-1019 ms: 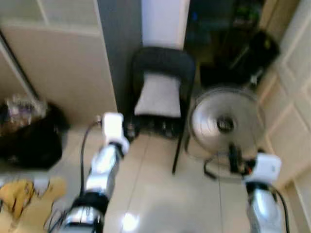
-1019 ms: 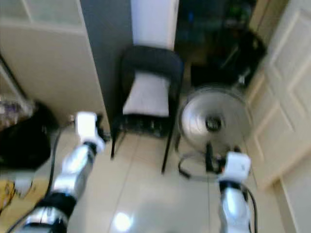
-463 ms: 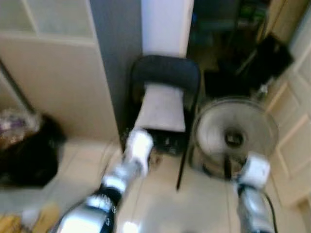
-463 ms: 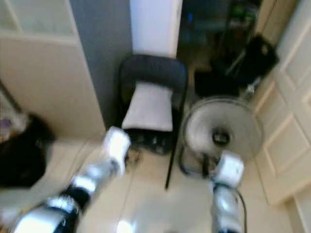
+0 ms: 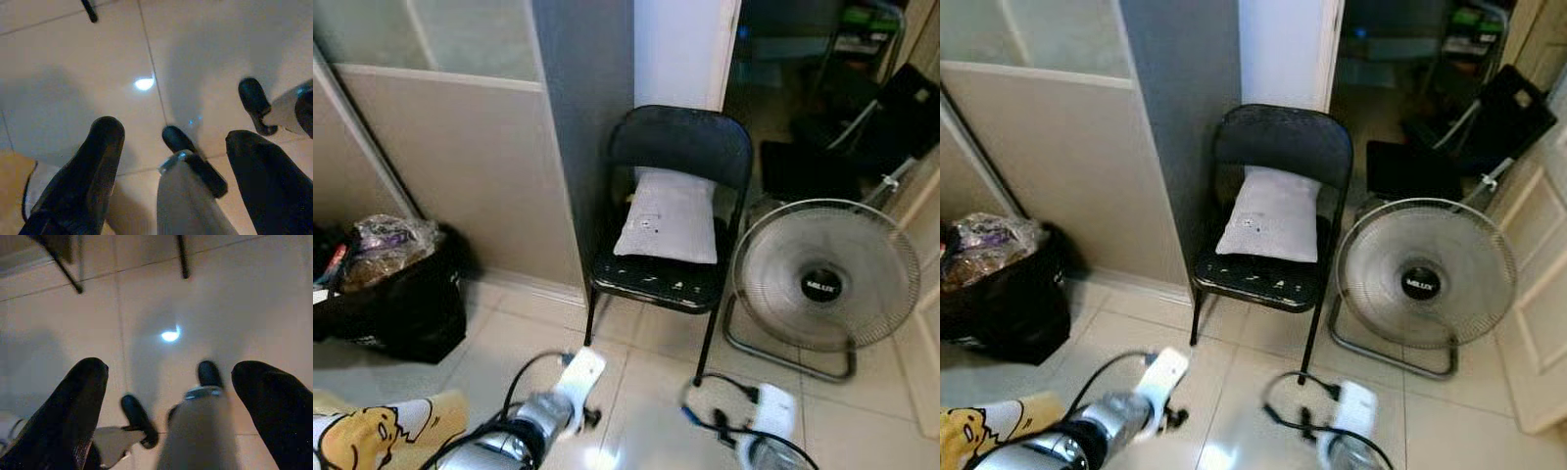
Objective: Clean up the room
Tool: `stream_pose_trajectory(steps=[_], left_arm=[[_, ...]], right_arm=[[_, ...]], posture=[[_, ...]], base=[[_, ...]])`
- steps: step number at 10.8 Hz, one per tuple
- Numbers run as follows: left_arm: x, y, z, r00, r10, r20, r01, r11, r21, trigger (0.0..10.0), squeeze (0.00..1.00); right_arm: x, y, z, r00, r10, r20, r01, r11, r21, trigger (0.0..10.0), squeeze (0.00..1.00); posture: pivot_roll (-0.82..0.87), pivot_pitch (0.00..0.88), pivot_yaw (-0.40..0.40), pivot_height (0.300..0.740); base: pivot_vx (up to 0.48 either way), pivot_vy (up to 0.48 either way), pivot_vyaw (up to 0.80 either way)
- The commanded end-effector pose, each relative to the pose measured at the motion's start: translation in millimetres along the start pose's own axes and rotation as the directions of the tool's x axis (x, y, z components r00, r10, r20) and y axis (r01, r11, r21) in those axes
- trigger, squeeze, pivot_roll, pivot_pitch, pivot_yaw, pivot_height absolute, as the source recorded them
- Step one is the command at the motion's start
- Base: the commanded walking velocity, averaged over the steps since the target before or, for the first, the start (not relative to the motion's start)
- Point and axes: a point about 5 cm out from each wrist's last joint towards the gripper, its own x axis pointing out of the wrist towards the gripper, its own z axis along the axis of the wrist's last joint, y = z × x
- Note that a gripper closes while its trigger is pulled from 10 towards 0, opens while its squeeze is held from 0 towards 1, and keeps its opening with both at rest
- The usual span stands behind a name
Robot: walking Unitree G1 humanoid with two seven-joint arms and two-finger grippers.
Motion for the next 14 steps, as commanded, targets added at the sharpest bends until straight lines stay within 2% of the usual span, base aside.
stream_pose_trajectory(steps=[1, 4, 5, 6, 7, 8, 9, 10, 12, 14], left_arm=[[0.2, -4.0, 7.5, 1.000, -0.011, 0.014, 0.011, 0.999, -0.036, 10.0, 0.00], [1.7, -25.2, 23.3, 0.993, -0.099, 0.069, 0.105, 0.990, -0.089, 10.0, 0.00], [1.4, -26.6, 27.5, 0.992, -0.100, 0.082, 0.111, 0.984, -0.137, 10.0, 0.00], [1.4, -28.0, 28.9, 0.991, -0.102, 0.082, 0.113, 0.983, -0.142, 10.0, 0.00], [1.9, -27.6, 23.2, 0.991, -0.107, 0.077, 0.119, 0.978, -0.171, 10.0, 0.00], [1.9, -27.2, 23.0, 0.991, -0.109, 0.079, 0.122, 0.976, -0.183, 10.0, 0.00], [1.8, -26.8, 23.7, 0.991, -0.108, 0.082, 0.121, 0.976, -0.182, 10.0, 0.00], [2.1, -27.0, 21.4, 0.991, -0.105, 0.082, 0.119, 0.974, -0.191, 10.0, 0.00], [2.3, -28.2, 21.9, 0.990, -0.103, 0.092, 0.123, 0.964, -0.234, 10.0, 0.00], [2.9, -28.6, 19.8, 0.994, -0.069, 0.087, 0.096, 0.927, -0.363, 10.0, 0.00]], right_arm=[[1.1, 9.4, -4.7, 0.999, 0.024, -0.042, -0.026, 0.999, -0.029, 10.0, 0.00], [1.6, 14.3, -5.3, 0.999, 0.034, -0.039, -0.037, 0.997, -0.074, 10.0, 0.00], [0.6, 2.6, -4.3, 0.997, -0.080, -0.021, 0.074, 0.981, -0.182, 10.0, 0.00], [0.8, 7.4, -8.4, 0.998, -0.041, -0.044, 0.033, 0.984, -0.175, 10.0, 0.00], [0.8, 8.8, -10.0, 0.998, -0.046, -0.047, 0.039, 0.988, -0.152, 10.0, 0.00], [0.8, 11.4, -12.7, 0.998, -0.047, -0.052, 0.039, 0.989, -0.142, 10.0, 0.90], [0.7, 7.3, -9.9, 0.997, -0.055, -0.049, 0.047, 0.988, -0.149, 10.0, 0.82], [0.7, 3.4, -6.0, 0.997, -0.062, -0.040, 0.055, 0.987, -0.154, 10.0, 0.00], [0.7, 3.9, -5.7, 0.998, -0.056, -0.037, 0.049, 0.985, -0.166, 10.0, 0.00], [0.6, 6.7, -10.3, 0.997, -0.029, -0.065, 0.016, 0.982, -0.190, 10.0, 0.00]], posture=[[-0.16, 0.000, 0.070, 0.740], [-0.18, 0.000, 0.069, 0.740], [-0.19, 0.000, 0.069, 0.740], [-0.19, 0.000, 0.068, 0.740], [-0.19, 0.000, 0.067, 0.740], [-0.18, 0.000, 0.067, 0.740], [-0.18, 0.000, 0.065, 0.740], [-0.18, 0.000, 0.064, 0.740], [-0.18, 0.000, 0.060, 0.740], [-0.18, 0.000, 0.051, 0.740]], base=[[0.000, 0.000, 0.00], [0.000, 0.000, 0.00], [0.000, 0.000, 0.00], [0.000, 0.000, 0.00], [0.000, 0.000, 0.00], [0.000, 0.000, 0.00], [0.000, 0.000, 0.00], [0.000, 0.000, 0.00], [0.000, 0.000, 0.00], [0.000, 0.000, 0.00]])
